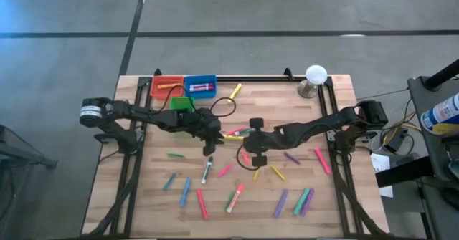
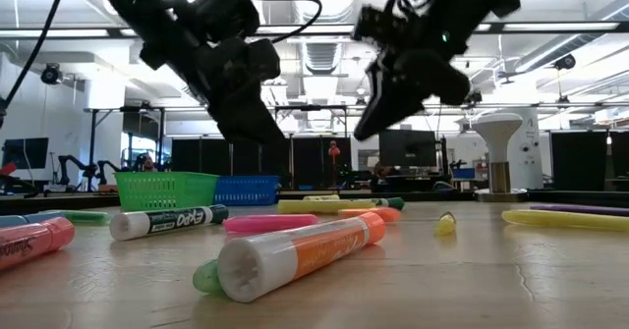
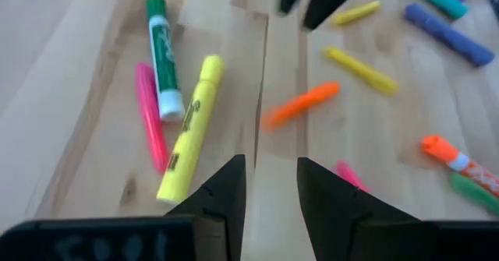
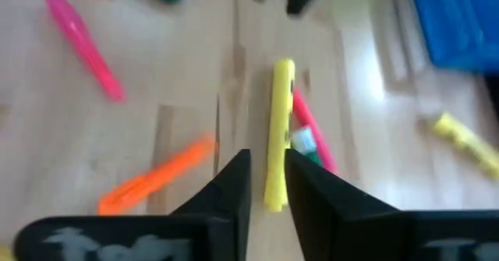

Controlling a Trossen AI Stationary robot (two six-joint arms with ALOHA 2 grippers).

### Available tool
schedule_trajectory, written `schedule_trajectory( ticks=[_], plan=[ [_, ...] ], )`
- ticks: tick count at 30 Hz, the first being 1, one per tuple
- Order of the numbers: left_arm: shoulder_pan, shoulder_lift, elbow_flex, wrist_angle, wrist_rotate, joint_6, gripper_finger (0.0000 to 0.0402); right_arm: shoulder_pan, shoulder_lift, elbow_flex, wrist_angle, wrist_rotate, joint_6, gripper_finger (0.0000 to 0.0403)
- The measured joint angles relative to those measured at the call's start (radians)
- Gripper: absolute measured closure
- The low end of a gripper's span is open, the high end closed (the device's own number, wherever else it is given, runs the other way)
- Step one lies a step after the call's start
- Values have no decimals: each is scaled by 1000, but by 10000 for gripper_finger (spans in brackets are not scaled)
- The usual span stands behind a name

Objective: Pick & Place Markers
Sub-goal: Put the yellow highlighter into the orange bin

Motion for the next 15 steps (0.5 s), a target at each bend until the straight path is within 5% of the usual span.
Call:
schedule_trajectory(
  ticks=[8, 15],
  plan=[
    [0, 0, -226, 509, -149, -60, 351, -69, 0, -145, 221, -108, 138, 263],
    [3, 0, -369, 833, -228, -85, 400, -123, 0, -199, 278, -154, 179, 250]
  ],
)
